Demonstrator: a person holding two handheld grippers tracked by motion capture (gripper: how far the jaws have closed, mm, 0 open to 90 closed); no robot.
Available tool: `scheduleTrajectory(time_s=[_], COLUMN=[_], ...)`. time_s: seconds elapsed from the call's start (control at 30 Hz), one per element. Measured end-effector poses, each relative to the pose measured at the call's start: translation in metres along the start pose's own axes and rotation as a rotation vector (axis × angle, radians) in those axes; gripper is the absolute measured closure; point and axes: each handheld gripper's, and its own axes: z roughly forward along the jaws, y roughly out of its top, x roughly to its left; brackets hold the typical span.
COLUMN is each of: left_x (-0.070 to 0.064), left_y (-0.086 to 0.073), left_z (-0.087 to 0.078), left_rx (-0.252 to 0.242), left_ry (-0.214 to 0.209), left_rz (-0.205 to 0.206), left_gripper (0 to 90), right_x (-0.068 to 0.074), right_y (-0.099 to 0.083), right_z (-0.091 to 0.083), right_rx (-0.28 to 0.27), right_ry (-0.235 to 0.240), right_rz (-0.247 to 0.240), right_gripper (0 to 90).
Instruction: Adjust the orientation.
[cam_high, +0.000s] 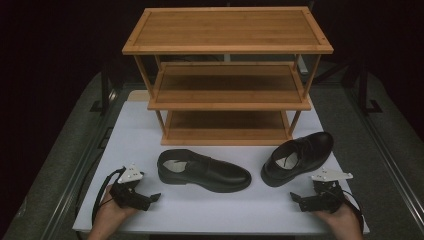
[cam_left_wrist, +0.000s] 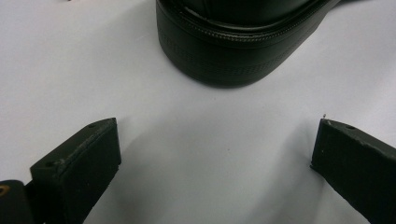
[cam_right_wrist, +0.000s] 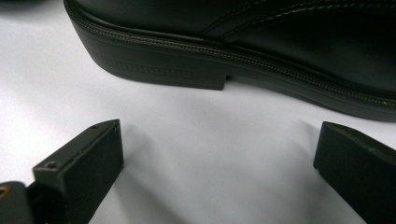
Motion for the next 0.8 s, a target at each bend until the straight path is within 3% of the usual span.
scheduleTrajectory(time_s=[0.17,0.27,0.37,0.47,0.57,0.63,0.77,0.8], left_x=[0.001,0.004,0.008,0.008,0.008,0.010,0.017,0.017], left_y=[0.000,-0.001,-0.002,-0.001,0.001,0.003,0.009,0.011], left_z=[-0.002,-0.005,-0.010,-0.014,-0.019,-0.021,-0.023,-0.022], left_rx=[-0.011,-0.033,-0.049,-0.072,-0.083,-0.077,-0.075,-0.071], left_ry=[0.011,0.015,0.019,0.003,-0.003,-0.005,-0.029,-0.034], left_rz=[-0.010,-0.037,-0.045,-0.039,-0.036,-0.035,-0.063,-0.068], left_gripper=[3.2,10.4,23.8,35.5,50.1,66.0,89.7,90.0], right_x=[0.000,0.000,0.000,0.001,0.005,0.009,0.020,0.025], right_y=[0.000,0.000,0.000,-0.001,-0.002,-0.002,0.000,0.002], right_z=[0.000,0.000,0.000,-0.005,-0.008,-0.013,-0.019,-0.020], right_rx=[0.000,-0.001,-0.001,-0.038,-0.045,-0.054,-0.094,-0.101], right_ry=[0.000,0.000,-0.002,0.013,0.020,0.041,0.121,0.144], right_rz=[0.001,0.000,-0.002,-0.015,-0.018,-0.023,-0.023,-0.035], right_gripper=[1.1,1.2,2.7,23.2,35.6,48.1,72.7,78.7])
